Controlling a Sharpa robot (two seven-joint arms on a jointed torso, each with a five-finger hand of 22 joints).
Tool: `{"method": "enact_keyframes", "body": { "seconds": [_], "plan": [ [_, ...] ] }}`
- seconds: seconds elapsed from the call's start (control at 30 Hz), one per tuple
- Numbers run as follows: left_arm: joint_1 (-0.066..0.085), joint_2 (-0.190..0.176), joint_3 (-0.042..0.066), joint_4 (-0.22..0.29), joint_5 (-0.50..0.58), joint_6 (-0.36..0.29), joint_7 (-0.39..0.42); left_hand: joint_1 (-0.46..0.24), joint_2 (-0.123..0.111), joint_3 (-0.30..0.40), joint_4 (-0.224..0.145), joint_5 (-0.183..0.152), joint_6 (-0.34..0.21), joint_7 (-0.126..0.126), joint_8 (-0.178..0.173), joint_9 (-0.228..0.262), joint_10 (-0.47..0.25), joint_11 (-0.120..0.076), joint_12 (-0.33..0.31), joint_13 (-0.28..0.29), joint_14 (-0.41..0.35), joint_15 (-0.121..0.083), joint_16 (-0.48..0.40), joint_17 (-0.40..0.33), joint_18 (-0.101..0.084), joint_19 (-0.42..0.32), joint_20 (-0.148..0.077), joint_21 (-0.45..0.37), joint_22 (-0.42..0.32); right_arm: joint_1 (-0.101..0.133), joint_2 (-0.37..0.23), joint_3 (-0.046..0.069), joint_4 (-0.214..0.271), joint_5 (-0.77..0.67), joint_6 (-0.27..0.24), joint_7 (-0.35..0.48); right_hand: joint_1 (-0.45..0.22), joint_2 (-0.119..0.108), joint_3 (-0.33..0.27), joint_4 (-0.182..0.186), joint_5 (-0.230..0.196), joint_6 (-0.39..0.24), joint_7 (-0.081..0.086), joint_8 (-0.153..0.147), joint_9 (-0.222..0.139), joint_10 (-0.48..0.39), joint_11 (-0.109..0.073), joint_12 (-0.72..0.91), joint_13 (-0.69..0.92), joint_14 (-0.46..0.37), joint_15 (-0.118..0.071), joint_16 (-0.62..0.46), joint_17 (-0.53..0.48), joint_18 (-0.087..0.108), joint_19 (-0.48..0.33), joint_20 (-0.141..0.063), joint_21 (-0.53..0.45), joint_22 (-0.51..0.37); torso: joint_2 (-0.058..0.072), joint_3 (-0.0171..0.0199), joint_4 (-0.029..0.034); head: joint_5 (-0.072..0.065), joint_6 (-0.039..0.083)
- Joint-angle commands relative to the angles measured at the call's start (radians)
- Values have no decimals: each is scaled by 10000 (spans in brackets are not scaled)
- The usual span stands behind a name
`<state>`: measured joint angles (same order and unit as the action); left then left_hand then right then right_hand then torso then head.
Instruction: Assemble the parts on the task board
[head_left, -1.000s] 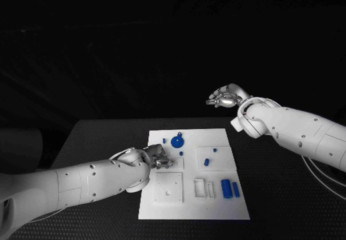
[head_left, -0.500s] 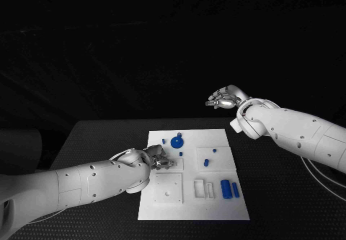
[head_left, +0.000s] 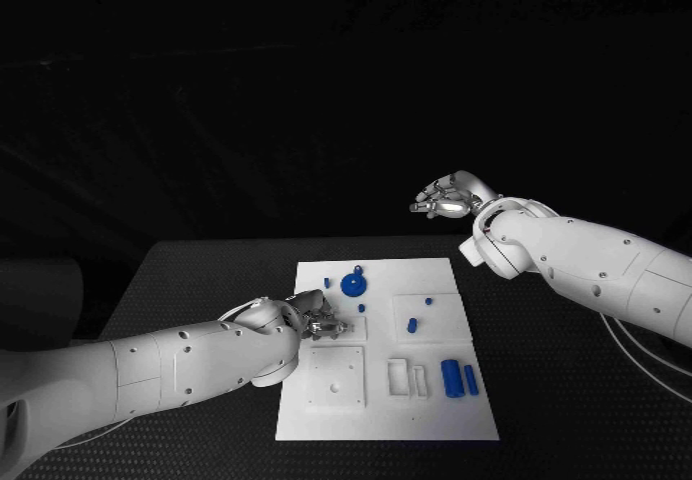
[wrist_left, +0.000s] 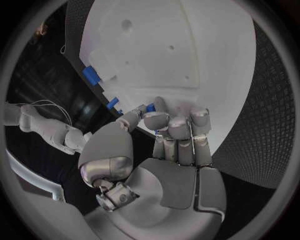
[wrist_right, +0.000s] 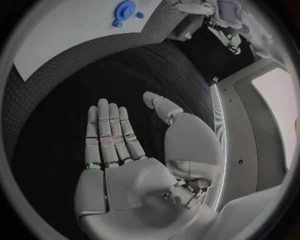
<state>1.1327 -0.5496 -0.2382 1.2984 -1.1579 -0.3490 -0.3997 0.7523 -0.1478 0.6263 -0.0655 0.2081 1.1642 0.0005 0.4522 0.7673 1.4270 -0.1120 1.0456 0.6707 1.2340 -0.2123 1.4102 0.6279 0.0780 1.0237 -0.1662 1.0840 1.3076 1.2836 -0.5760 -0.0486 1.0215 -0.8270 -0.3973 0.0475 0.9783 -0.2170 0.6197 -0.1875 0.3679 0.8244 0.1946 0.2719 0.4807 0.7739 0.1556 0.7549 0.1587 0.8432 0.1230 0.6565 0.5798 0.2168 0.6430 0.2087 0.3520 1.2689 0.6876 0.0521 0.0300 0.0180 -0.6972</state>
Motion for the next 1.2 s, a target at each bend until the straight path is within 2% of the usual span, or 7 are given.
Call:
{"method": "enact_keyframes", "body": {
  "seconds": [0.03,0.4,0.83,0.97,1.0,1.1,1.2],
  "plan": [
    [0,12,12,0,57,49,103,9,-134,-1,112,-33,940,-317,-43,1,-316,-256,57,-17,-6,-96,59,-14,61,-47,-1053,-38,148,-7,1,4,1,0,116,101,-83,21,-23,51,65,-55,44,59,-17,-30,34,50,-13,-82,-13,0,-15,-8,-78,3,-56,15,-2,-6,-1,10,-1],
    [2,1,30,3,139,35,137,23,-446,96,630,-463,922,-316,-28,24,-320,-253,79,-37,-21,-111,84,-38,83,-42,-1054,-39,152,-39,-2,3,-21,0,156,95,-85,24,-29,50,69,-57,45,59,-19,-34,35,55,-26,-91,-10,0,-17,-8,-82,5,-66,21,-2,-1,1,14,-29],
    [4,10,66,-68,255,44,171,24,-549,115,790,-563,911,-314,-25,33,-325,-253,80,-45,-28,-116,88,-47,89,-43,-1054,-38,152,-43,-6,3,-18,0,179,92,-87,25,-40,45,71,-58,45,60,-23,-40,34,62,-46,-110,-4,-4,-20,-10,-95,8,-84,32,1,1,1,2,-31],
    [4,17,88,-86,285,34,189,23,-722,161,959,-623,895,-311,-25,41,-329,-250,74,-56,-38,-123,85,-56,96,-43,-1055,-42,149,-47,-10,3,-18,0,180,92,-87,27,-42,45,71,-58,45,60,-24,-42,34,64,-51,-115,-2,-4,-20,-10,-98,9,-88,34,-2,-1,3,3,-30],
    [4,17,90,-89,306,35,191,27,-816,198,1081,-753,893,-315,-20,49,-328,-246,74,-62,-40,-126,88,-61,101,-39,-1056,-43,146,-48,-11,3,-18,0,180,93,-88,27,-43,45,71,-58,45,60,-24,-42,34,65,-52,-116,-1,-5,-20,-10,-98,9,-89,35,-2,-1,3,3,-30],
    [5,15,95,-101,395,85,213,1,-1153,249,1463,-1520,875,-312,-9,76,-329,-249,74,-74,-49,-132,99,-74,113,-38,-1056,-44,141,-49,-11,3,-19,0,185,93,-88,28,-44,44,71,-59,46,60,-25,-43,34,66,-56,-119,0,-5,-21,-11,-100,10,-92,37,-2,-1,0,-1,-38],
    [5,14,95,-105,458,75,233,-40,-1304,200,1583,-1568,865,-307,-4,88,-332,-246,75,-76,-56,-132,104,-76,114,-44,-1053,-41,143,-50,-13,3,-20,0,186,94,-89,29,-46,44,72,-59,46,60,-25,-44,34,67,-59,-122,2,-5,-21,-11,-102,11,-95,39,-5,-3,1,0,-43]
  ]
}}
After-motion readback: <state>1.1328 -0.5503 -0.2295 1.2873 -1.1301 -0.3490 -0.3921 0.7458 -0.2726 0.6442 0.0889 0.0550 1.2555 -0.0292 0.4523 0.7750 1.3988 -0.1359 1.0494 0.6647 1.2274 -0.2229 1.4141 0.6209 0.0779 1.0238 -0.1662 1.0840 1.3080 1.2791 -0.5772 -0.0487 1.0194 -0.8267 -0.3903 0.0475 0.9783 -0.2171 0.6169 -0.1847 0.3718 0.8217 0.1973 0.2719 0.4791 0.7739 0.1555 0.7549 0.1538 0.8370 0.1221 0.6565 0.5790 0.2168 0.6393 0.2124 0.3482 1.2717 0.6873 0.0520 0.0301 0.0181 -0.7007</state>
